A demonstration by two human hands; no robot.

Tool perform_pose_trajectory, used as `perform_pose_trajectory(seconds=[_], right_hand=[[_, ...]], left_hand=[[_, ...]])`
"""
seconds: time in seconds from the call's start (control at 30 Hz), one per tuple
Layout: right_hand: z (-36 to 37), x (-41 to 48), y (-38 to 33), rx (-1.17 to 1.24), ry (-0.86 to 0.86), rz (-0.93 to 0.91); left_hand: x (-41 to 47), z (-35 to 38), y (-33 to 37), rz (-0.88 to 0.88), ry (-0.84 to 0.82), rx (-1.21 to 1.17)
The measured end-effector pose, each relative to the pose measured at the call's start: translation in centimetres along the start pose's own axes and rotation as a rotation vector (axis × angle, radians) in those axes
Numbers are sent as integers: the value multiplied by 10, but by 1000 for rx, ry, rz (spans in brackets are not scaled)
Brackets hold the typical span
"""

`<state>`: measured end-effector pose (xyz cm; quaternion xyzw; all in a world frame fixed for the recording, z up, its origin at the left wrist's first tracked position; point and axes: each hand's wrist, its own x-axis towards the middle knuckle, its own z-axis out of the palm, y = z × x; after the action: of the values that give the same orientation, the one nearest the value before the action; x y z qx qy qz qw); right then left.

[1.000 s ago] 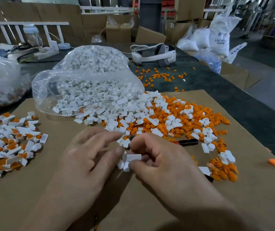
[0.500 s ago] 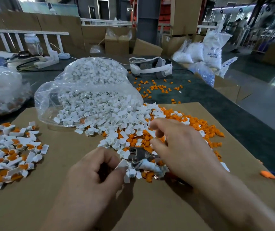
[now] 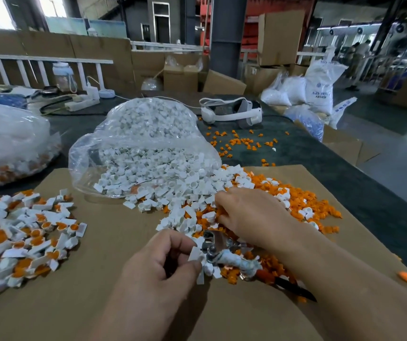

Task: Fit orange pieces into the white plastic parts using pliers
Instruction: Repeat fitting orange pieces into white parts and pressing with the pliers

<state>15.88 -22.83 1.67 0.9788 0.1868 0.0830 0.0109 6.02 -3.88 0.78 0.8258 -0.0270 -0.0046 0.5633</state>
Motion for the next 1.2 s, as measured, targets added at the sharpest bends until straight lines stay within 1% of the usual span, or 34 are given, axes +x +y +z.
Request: perform_pose_trajectory(seconds=[0.17, 0.23, 0.3, 0.37, 0.43, 0.5, 0.53, 0.57, 0.63, 0.77, 0.87, 0.93, 1.03, 1.1, 1.13, 1.2], right_hand=[[2, -8, 0, 34, 96, -21], [-2, -10, -2, 86, 156, 24], [-8, -15, -6, 220, 208, 101], [-15, -26, -9, 423, 263, 216], [-23, -38, -13, 769, 274, 358], [-29, -53, -16, 1218, 167, 449], [-31, -60, -18, 1400, 110, 466], [-33, -66, -22, 1527, 72, 475], [-34, -73, -30, 1699, 30, 462], [-26, -76, -42, 1940, 5, 430], [-22, -76, -41, 2013, -97, 413], [-19, -76, -38, 2013, -184, 382], [-18, -78, -35, 1859, -294, 310], [-18, -82, -36, 1748, -256, 285], [-17, -84, -36, 1671, -191, 274], [-17, -89, -36, 1398, -4, 230]], left_hand=[[-2, 0, 0, 2, -25, 16], [-2, -1, 0, -18, -17, -2], [0, -2, -1, -29, 1, -53], [2, -3, -3, -40, 15, -122], [4, -4, -5, -68, 19, -214], [6, -4, -5, -105, 7, -329], [6, -4, -5, -126, -4, -394], [6, -4, -4, -151, -18, -461], [5, -4, -3, -189, -47, -559], [3, 0, -1, -161, -79, -565], [5, 2, -6, -147, -51, -586], [6, 4, -5, -121, -43, -588], [7, 5, -4, -94, -15, -566], [7, 6, -5, -96, 28, -536], [6, 6, -5, -96, 45, -525], [4, 7, -4, -77, 53, -496]])
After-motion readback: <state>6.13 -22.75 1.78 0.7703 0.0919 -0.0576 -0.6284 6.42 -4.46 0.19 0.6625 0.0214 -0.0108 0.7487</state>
